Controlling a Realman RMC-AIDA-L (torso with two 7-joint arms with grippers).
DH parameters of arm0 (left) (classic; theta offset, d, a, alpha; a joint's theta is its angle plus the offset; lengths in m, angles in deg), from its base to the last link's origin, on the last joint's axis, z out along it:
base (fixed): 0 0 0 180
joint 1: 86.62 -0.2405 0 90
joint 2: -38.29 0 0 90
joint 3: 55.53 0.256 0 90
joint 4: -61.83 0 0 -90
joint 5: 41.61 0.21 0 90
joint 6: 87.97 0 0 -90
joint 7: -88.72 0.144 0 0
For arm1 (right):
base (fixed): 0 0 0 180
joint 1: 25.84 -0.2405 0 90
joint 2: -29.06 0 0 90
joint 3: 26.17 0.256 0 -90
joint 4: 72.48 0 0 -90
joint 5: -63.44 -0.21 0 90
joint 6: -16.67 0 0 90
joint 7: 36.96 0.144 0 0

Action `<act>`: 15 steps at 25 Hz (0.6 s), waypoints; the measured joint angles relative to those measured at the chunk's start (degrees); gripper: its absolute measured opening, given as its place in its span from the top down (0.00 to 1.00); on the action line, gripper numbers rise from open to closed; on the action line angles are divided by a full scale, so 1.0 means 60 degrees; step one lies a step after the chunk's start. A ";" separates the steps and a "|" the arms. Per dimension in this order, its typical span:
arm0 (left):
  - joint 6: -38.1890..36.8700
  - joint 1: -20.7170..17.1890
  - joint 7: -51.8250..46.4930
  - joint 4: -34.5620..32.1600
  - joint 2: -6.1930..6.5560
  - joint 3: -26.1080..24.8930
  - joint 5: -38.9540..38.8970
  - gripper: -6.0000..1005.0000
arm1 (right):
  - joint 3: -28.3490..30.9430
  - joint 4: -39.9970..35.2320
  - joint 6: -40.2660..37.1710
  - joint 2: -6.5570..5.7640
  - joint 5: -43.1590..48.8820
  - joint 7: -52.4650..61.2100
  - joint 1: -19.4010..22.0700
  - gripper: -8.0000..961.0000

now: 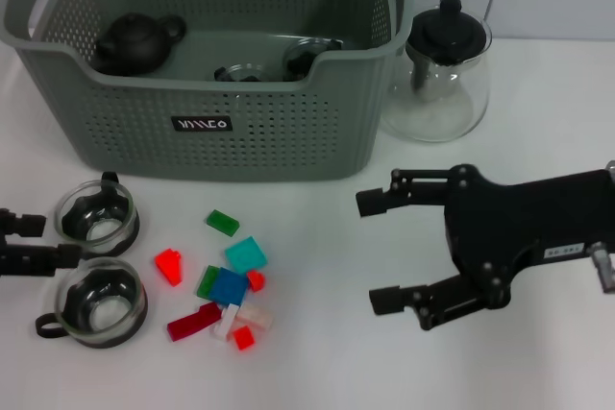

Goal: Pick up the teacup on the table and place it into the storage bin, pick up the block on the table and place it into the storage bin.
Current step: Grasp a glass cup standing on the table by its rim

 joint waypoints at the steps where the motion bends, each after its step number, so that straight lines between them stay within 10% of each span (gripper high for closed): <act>1: -0.0153 0.0174 -0.0660 -0.0223 0.0040 0.0025 0.0253 0.18 | -0.0025 0.0019 0.0039 0.0014 0.0119 -0.0003 -0.0033 0.02; 6: -0.0765 0.0735 -0.2323 -0.0531 0.0245 0.0306 0.1133 0.18 | -0.0070 0.0611 0.0369 0.0014 0.0718 0.0009 -0.0510 0.02; 15: -0.0432 0.0980 -0.3452 -0.0915 -0.0050 0.1950 0.2803 0.18 | -0.0202 0.1726 0.1900 0.0046 0.1701 0.0048 -0.1359 0.01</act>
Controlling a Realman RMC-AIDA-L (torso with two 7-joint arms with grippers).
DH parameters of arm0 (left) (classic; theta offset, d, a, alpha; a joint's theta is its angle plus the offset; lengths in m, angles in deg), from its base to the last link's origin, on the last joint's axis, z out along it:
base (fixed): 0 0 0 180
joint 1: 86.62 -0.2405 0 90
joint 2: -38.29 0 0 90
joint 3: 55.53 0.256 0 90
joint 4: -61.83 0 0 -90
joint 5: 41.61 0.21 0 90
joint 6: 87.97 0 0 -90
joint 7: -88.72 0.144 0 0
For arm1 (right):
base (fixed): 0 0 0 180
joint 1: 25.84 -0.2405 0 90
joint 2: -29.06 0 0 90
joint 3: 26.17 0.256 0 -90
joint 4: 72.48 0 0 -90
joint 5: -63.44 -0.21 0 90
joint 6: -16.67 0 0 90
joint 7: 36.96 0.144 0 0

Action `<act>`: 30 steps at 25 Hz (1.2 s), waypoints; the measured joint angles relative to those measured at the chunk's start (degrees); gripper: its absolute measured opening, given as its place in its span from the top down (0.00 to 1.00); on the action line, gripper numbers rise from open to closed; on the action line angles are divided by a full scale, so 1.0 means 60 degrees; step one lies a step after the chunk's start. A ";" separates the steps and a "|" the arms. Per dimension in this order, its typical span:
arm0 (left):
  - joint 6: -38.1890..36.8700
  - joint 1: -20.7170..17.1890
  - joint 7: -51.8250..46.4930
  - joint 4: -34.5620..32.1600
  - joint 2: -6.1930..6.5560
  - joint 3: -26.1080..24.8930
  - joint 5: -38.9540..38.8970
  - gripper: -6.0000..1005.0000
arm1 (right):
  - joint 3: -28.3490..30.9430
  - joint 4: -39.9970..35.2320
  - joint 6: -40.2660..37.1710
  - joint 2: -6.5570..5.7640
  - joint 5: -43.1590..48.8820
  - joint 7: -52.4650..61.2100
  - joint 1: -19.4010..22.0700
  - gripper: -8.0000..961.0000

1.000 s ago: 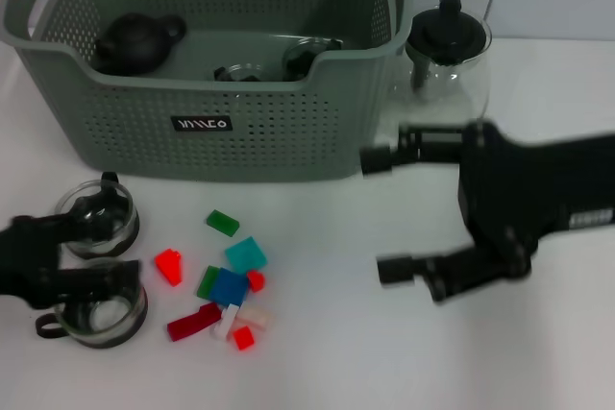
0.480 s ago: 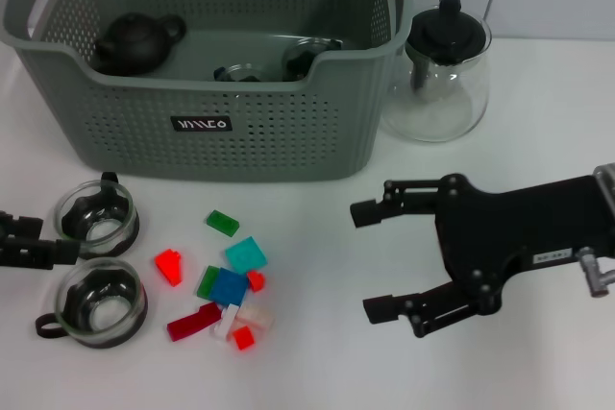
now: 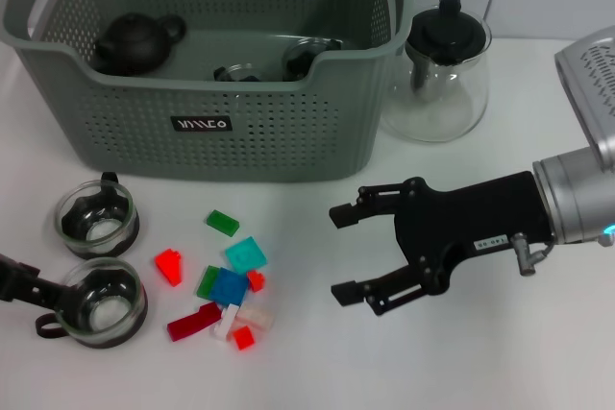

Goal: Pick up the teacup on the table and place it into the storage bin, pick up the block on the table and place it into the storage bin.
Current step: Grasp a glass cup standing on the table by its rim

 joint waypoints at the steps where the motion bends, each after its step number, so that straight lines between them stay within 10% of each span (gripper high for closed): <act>1: 0.0098 0.0015 -0.0023 0.0008 -0.0038 0.0159 0.0115 0.18 | -0.0001 0.0038 0.0091 -0.0005 0.0006 0.0003 -0.0027 0.01; 26: 0.2234 0.0089 -0.0209 0.0484 -0.0692 0.1942 0.1402 0.26 | 0.0014 0.0428 0.0581 0.0017 -0.0175 -0.0111 -0.0061 0.01; 30: 0.2294 0.0070 -0.0309 0.0525 -0.0704 0.2211 0.1404 0.45 | 0.0035 0.0426 0.0580 0.0016 -0.0175 -0.0118 -0.0057 0.01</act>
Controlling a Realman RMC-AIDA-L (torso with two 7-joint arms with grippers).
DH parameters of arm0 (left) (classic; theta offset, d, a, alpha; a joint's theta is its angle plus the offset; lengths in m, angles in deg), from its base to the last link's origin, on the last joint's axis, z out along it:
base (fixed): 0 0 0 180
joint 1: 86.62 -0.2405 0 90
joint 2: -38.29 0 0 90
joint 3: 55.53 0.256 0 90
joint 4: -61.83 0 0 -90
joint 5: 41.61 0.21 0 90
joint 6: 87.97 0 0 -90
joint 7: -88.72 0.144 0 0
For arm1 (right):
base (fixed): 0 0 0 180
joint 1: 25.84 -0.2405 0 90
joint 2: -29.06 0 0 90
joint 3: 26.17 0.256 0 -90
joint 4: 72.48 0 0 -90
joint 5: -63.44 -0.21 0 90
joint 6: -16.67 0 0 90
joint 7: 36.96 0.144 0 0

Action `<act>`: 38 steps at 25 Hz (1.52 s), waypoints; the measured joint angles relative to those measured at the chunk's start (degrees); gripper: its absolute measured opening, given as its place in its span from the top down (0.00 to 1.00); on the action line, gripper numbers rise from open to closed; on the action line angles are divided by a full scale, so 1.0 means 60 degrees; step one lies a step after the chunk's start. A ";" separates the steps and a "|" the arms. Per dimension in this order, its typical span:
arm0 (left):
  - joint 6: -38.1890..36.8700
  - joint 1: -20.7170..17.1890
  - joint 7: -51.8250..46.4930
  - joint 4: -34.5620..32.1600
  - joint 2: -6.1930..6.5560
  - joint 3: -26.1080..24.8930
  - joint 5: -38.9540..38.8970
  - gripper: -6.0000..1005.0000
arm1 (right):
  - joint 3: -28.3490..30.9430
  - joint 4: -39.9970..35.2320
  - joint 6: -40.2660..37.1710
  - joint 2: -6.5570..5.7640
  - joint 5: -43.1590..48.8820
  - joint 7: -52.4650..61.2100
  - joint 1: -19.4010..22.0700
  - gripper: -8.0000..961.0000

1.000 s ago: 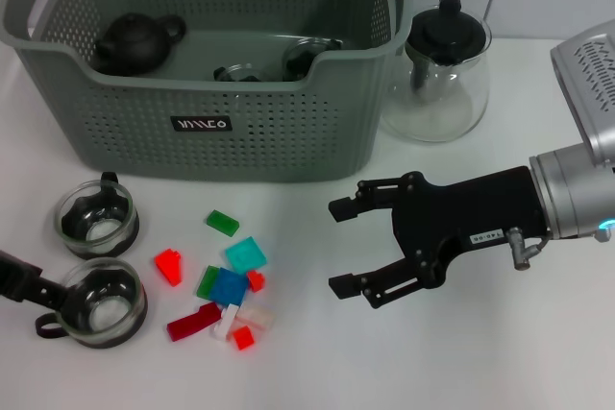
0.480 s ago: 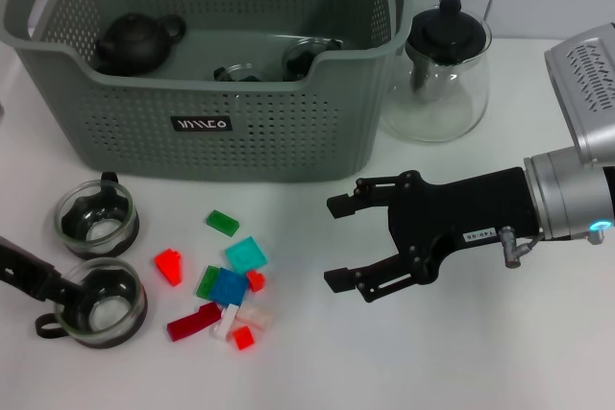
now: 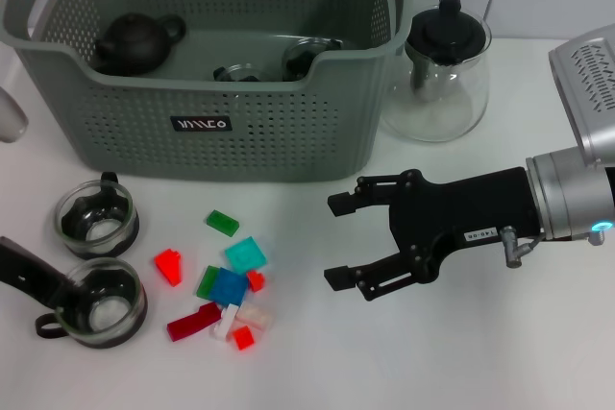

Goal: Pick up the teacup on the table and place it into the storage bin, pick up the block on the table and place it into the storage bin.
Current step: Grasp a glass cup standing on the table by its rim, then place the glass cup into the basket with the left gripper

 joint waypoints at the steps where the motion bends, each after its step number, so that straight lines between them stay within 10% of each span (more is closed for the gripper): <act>1: 0.0004 0.0006 -0.0010 0.0015 -0.0001 0.0018 0.0000 0.50 | 0.0008 0.0000 0.0000 0.0000 0.0000 -0.0001 0.0000 0.01; 15: 0.0367 -0.0011 -0.0646 0.0039 -0.0024 0.0576 -0.0032 0.94 | 0.0053 -0.0015 -0.0057 -0.0002 -0.0091 -0.0020 0.0027 0.01; 27: -0.2449 -0.0368 -0.0659 -0.1985 0.0006 -0.0622 -0.3126 0.94 | 0.0103 -0.0009 -0.0041 -0.0170 -0.0081 0.0040 0.0139 0.02; 33: -0.3239 0.0431 -0.0607 -0.1498 0.0168 -0.1950 -0.6668 0.94 | 0.0306 0.0011 -0.0321 -0.0482 -0.0065 0.0346 0.0434 0.01; 38: -0.1940 0.1510 -0.0763 -0.1438 0.0460 -0.1751 -0.6970 0.94 | 0.0467 0.0025 -0.0823 -0.0775 -0.0065 0.0795 0.0573 0.01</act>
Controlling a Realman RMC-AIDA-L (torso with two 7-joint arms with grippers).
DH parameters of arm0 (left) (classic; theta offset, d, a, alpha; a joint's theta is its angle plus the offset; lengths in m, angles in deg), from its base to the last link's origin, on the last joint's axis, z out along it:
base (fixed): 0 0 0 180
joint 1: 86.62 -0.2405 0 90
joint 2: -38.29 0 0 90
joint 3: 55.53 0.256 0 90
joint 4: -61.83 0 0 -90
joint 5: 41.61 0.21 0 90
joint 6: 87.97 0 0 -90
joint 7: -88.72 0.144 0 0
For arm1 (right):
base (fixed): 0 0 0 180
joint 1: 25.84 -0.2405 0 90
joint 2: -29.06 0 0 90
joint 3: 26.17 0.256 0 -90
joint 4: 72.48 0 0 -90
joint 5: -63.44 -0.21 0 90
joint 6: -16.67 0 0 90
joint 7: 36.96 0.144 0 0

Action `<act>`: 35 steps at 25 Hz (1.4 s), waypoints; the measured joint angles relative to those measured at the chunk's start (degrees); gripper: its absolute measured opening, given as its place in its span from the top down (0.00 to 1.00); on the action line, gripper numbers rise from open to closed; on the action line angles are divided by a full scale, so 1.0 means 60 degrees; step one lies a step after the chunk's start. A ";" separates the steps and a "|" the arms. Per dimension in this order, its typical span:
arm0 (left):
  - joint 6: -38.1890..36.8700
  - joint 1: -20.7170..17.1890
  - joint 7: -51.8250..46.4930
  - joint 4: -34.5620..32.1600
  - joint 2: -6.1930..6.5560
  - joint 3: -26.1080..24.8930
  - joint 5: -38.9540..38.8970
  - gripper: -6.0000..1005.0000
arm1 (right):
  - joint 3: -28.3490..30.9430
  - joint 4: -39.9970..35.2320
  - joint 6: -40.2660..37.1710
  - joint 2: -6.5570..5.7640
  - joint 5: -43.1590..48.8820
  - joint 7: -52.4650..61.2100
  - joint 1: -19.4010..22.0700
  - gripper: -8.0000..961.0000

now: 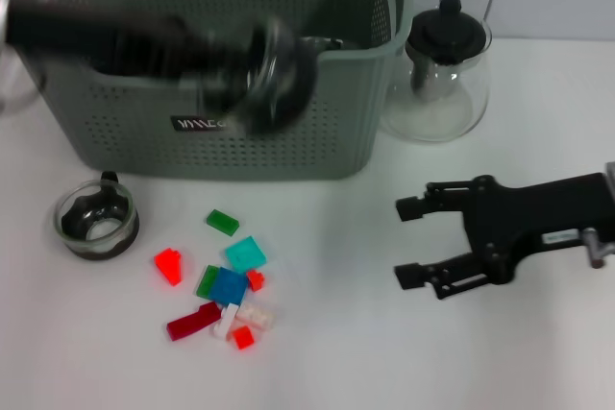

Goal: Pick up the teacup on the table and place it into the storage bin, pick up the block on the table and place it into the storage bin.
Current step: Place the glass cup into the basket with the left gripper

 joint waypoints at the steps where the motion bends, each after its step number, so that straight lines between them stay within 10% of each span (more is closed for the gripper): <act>1: 0.0360 0.0208 -0.0108 0.0021 0.0098 0.0095 0.0201 0.94 | 0.0083 0.0001 -0.0170 -0.0069 -0.0001 0.0133 0.0029 0.01; 8: 0.3508 0.1799 -0.1001 0.1418 0.0881 0.1151 0.2238 0.94 | 0.0750 0.0020 -0.0754 -0.0433 0.0000 0.0941 0.0168 0.02; 16: 0.6540 0.3325 -0.1160 0.4853 0.1209 0.1537 0.4592 0.94 | 0.0990 0.0020 -0.0684 -0.0541 0.0015 0.1300 0.0303 0.02; 35: 0.9092 0.3778 -0.1572 0.6803 0.0791 0.2453 0.6199 0.94 | 0.1120 0.0093 -0.0535 -0.0457 0.0024 0.1325 0.0303 0.02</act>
